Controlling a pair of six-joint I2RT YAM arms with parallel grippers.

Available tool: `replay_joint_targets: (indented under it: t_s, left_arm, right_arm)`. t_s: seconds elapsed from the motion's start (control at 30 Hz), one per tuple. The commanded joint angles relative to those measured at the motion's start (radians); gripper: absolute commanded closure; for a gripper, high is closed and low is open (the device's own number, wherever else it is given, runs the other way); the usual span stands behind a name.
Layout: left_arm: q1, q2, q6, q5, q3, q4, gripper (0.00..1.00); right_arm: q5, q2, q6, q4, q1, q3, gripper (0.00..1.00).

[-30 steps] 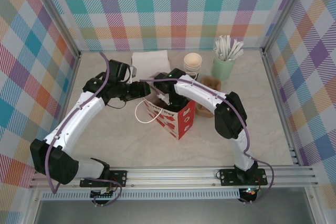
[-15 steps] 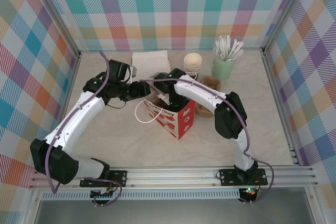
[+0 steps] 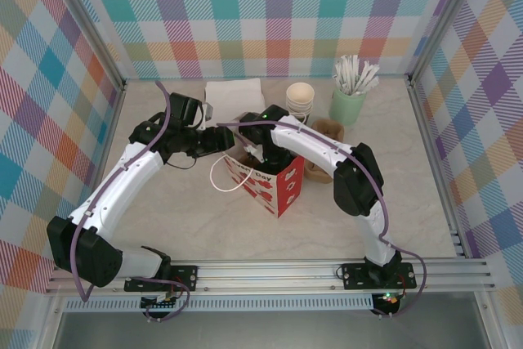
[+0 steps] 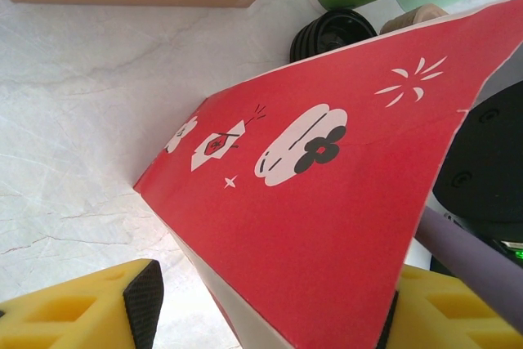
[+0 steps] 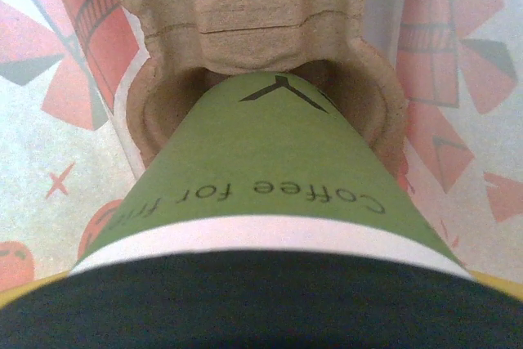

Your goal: Pack the takeout coffee

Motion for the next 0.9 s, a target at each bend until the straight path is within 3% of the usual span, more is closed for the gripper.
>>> replay_joint_targets:
  t_s: [0.0,0.87]
  left_arm:
    - [0.004,-0.001,0.022,-0.001,0.025,-0.012,0.34]
    - [0.003,-0.003,0.021,-0.001,0.021,-0.011,0.34]
  right_arm:
    - [-0.002,0.001,0.003,-0.053,-0.003,0.054,0.22]
    - [-0.001,-0.023,0.013,-0.121,-0.002,0.123,0.23]
